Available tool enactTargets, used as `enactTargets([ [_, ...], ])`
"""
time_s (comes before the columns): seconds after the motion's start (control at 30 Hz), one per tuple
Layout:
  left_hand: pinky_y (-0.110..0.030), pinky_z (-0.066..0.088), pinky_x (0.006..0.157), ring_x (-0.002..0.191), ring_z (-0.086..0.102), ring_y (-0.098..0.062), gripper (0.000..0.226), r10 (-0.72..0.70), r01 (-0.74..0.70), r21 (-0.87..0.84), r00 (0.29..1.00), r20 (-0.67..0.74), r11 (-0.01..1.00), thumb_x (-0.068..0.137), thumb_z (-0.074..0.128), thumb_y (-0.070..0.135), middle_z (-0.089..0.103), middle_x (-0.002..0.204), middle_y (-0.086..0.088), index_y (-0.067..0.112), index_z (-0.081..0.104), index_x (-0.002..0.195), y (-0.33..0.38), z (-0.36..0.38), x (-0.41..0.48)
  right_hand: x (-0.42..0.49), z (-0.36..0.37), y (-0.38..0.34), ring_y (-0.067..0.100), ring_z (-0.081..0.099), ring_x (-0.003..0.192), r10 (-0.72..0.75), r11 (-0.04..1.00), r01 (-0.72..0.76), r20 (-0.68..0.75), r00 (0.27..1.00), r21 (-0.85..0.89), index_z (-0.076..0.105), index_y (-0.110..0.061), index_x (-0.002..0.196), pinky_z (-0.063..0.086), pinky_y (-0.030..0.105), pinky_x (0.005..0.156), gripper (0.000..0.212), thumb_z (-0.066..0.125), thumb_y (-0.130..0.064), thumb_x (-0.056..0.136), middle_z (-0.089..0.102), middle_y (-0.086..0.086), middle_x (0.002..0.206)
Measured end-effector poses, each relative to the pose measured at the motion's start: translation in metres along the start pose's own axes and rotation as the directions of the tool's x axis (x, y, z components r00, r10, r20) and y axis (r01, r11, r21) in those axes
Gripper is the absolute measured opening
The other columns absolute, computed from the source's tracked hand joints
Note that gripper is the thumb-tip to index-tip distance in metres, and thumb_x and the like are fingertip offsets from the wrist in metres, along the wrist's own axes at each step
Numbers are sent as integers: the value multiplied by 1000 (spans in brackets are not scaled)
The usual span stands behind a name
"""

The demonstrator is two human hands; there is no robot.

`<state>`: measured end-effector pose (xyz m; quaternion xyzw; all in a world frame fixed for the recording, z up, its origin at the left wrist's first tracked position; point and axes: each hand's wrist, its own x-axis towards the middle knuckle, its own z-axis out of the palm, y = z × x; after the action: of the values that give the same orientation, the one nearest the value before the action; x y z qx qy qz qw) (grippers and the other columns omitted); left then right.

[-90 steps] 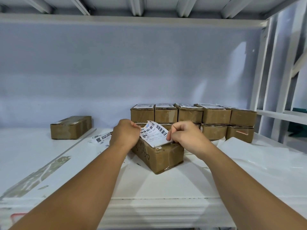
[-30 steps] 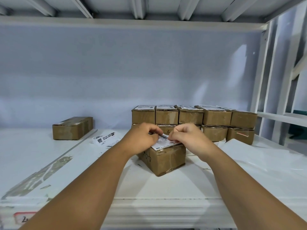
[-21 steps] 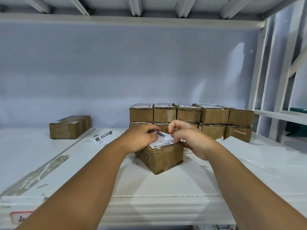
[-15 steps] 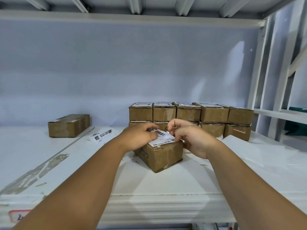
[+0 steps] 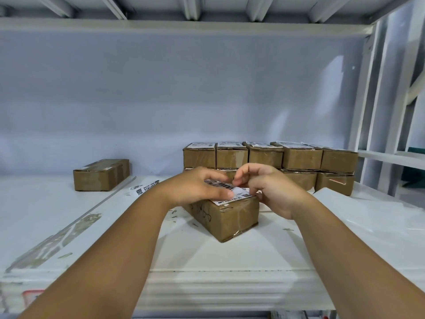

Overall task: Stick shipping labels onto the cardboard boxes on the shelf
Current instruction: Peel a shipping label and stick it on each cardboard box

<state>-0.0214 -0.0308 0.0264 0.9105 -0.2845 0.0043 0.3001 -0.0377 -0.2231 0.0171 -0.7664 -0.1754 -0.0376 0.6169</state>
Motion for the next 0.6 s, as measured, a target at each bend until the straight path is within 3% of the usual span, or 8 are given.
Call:
enactTargets([
  [0.07,-32,33,110,120,49,5,56,30,-19,-86,991,130,996,62,67,65,58,124,25,45,62,114,2,-3,-6,1,1,-1,14,50,75,-9,999,8,-23,1000,-39,61,-15,76,34,20,54,43,33,18,74,67,-1,76],
  [0.17,-31,34,110,118,50,5,49,55,-39,-80,976,210,996,71,65,54,58,124,23,44,58,119,3,-6,-8,2,2,0,15,50,76,6,998,-9,-45,999,-66,62,-16,75,35,24,59,41,35,16,74,68,-4,74],
  [0.33,-35,33,111,124,47,-1,69,75,-52,-100,967,245,994,62,66,62,53,133,18,44,53,126,1,-8,-9,1,1,-1,9,51,72,24,994,-28,-39,999,-103,62,-16,76,34,21,55,39,37,14,74,67,-5,75],
  [0.5,-33,35,110,123,47,-2,79,68,-38,-132,970,232,991,58,70,58,52,132,17,40,48,131,1,-8,-10,1,4,1,20,45,78,57,990,-66,-77,995,-128,67,-22,69,34,27,61,27,50,-2,67,60,7,84],
  [0.6,-28,34,108,123,44,-2,76,37,-15,-111,979,202,994,53,70,63,49,130,22,51,47,124,-1,-7,-10,-1,5,1,19,52,75,97,986,-105,-65,993,-132,69,-20,74,42,24,61,31,48,2,82,64,8,84],
])
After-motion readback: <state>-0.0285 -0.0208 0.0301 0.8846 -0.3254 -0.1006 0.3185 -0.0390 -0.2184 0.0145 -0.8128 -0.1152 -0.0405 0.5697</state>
